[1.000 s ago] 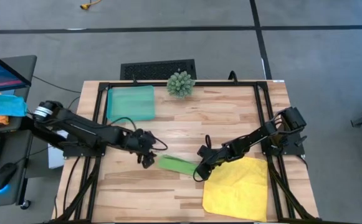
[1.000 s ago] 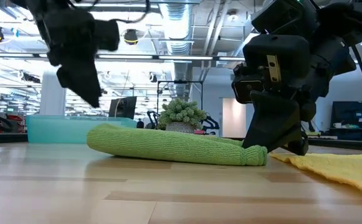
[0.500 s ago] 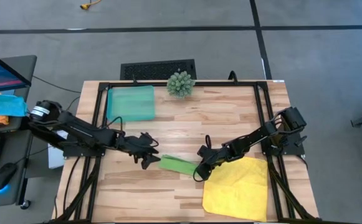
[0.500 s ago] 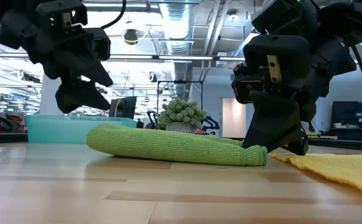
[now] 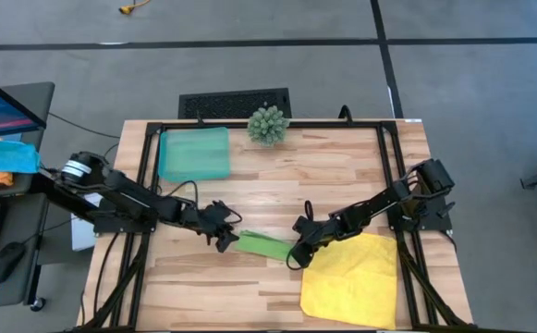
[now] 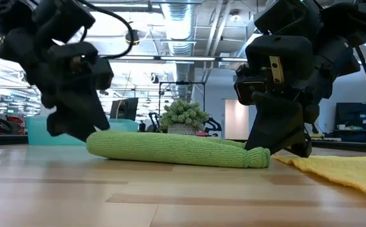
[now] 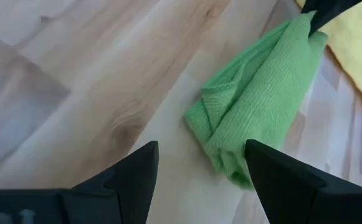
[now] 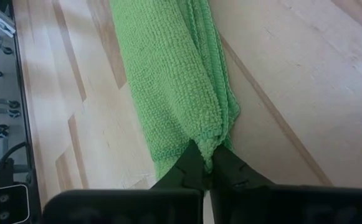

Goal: Roll microfiber towels into tight, uniform cylinder then place into a basket
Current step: Put the rolled green towel into the green bin

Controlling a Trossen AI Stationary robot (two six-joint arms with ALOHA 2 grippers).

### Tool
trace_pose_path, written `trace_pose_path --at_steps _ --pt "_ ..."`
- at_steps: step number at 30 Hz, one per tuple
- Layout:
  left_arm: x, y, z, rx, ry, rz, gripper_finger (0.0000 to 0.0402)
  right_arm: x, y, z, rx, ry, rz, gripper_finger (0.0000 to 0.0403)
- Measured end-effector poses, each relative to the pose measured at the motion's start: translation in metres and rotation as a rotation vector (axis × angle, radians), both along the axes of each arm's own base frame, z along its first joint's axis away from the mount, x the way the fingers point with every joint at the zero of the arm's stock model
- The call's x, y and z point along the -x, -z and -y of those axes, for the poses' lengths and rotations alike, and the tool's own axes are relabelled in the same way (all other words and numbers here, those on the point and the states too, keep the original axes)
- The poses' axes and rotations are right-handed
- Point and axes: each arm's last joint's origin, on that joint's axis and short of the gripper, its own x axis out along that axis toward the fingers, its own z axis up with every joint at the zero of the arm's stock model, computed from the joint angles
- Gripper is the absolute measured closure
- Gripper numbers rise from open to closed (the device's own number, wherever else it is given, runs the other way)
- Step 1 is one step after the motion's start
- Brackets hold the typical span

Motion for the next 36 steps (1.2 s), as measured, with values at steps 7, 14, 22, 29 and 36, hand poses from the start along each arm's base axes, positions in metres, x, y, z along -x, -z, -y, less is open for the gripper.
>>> trace_pose_path --at_steps 7,14,22,29,36 --pt "-0.011 0.007 0.005 0.080 0.079 0.056 0.0168 0.000 0.000 0.000 0.003 0.001 -0.001 0.0381" --pt "-0.015 0.006 0.003 0.034 0.089 0.110 0.0168 0.000 0.000 0.000 0.005 0.001 0.000 0.0385" --pt "-0.024 0.025 -0.004 0.044 0.042 0.105 0.0168 0.000 0.000 0.000 0.006 0.001 0.002 0.0379" --pt "-0.028 0.030 -0.004 0.033 0.061 0.138 0.0172 0.000 0.000 0.000 0.006 0.001 0.002 0.0383" --pt "-0.028 0.029 0.003 -0.016 0.111 0.162 0.0270 0.000 0.000 0.001 0.018 0.014 0.005 0.0386"
